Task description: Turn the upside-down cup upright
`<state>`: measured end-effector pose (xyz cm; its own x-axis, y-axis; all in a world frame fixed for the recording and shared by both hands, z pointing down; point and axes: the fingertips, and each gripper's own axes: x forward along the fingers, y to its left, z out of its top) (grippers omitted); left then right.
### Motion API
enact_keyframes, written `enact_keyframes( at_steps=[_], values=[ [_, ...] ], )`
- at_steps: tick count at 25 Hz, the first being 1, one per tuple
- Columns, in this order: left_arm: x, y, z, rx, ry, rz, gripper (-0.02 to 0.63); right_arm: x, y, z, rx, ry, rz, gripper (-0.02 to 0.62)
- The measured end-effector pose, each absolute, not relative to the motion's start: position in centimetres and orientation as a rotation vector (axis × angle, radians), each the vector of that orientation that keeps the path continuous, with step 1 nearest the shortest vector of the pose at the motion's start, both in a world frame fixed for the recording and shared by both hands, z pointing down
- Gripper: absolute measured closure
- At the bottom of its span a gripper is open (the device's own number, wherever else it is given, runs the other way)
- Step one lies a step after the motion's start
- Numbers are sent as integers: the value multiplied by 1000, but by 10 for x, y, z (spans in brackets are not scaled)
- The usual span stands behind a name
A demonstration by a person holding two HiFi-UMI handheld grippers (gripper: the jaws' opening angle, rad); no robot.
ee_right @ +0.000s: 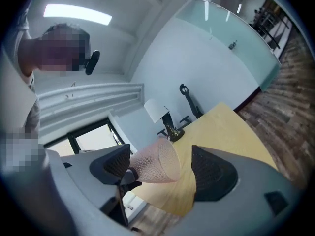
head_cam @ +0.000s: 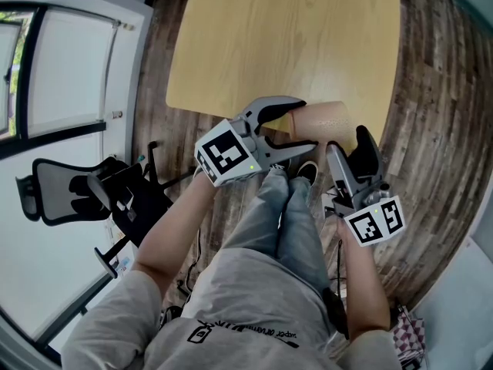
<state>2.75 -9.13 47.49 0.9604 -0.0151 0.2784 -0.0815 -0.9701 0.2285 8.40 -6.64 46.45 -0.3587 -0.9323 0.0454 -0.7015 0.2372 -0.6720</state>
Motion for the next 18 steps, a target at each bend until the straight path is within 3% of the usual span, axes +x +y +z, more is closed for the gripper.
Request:
enact_keyframes(
  at_steps=[18],
  values=[
    [20,-104,487,2760,-118,809,304,56,-69,464,-1902,2693,-218,233]
  ],
)
